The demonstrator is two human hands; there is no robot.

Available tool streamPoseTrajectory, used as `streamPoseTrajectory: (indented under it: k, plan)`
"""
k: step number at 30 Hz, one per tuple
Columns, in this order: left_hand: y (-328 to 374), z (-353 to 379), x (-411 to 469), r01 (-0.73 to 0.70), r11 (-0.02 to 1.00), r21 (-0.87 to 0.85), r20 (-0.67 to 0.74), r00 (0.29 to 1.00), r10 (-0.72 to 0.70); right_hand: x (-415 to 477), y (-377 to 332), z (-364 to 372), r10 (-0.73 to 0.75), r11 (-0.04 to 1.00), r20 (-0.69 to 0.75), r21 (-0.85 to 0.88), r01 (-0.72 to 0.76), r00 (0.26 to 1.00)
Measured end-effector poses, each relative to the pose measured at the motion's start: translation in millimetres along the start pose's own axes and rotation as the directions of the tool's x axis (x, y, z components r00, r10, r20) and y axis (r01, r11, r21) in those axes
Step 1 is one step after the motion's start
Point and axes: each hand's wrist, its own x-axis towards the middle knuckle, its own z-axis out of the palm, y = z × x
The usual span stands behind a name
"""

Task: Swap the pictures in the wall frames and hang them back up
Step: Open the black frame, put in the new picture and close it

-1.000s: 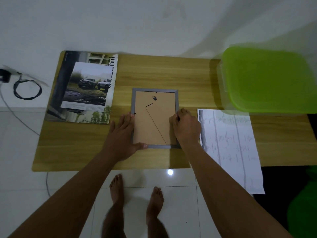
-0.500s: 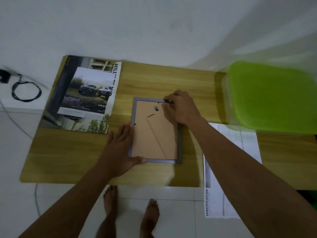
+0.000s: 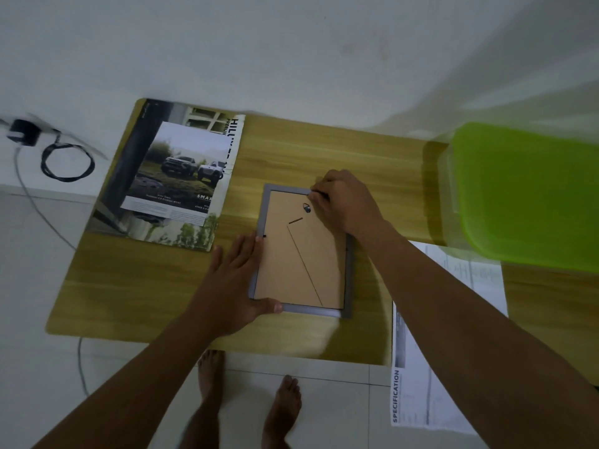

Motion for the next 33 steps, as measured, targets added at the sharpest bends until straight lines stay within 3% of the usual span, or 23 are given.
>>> streamPoseTrajectory:
  k: [11, 33]
  plan:
    - [-0.5, 0.1, -0.3, -0.001, 1.0, -0.011, -0.002, 1.0, 0.001, -2.4, 4.5, 9.4, -0.051, 0.998, -0.076, -0.043, 0.048, 0.996]
    - [0.8, -1.4, 1.2, -0.003, 1.0, -0.009, 0.011, 1.0, 0.003, 3.1, 0.8, -0.3, 0.039, 0.998, 0.017, 0.05, -0.04, 0.999]
